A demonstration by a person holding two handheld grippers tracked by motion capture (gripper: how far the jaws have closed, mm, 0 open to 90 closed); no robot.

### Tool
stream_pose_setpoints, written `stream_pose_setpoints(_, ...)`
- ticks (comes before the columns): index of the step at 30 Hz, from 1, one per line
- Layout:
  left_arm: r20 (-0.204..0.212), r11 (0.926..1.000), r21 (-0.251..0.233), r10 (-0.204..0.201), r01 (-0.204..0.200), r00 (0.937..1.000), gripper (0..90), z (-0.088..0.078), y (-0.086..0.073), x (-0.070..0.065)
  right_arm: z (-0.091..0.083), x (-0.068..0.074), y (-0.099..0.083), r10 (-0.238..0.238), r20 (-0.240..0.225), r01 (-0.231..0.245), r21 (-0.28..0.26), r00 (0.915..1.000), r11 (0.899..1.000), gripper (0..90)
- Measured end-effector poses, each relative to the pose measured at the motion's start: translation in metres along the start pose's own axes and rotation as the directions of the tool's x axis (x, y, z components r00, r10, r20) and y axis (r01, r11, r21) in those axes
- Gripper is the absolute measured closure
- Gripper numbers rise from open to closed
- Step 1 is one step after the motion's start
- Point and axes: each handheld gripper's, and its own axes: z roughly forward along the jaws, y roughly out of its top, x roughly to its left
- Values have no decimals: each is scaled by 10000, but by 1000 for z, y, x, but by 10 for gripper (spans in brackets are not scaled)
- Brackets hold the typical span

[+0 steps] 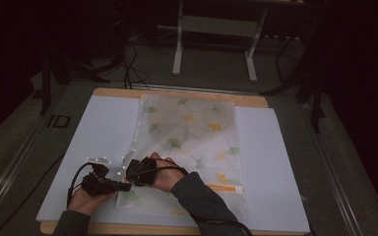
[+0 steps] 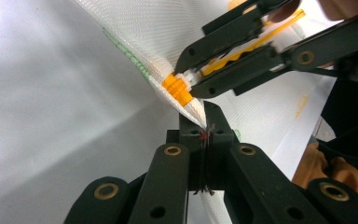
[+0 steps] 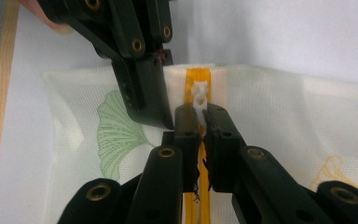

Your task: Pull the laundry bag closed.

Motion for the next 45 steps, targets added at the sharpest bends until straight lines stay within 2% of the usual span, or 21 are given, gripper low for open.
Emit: stream_pose_setpoints(45, -37, 9997, -234, -22, 21, 10000, 891, -5, -1, 1, -4, -1, -16, 5, -5, -5, 159, 10000, 9999, 846)
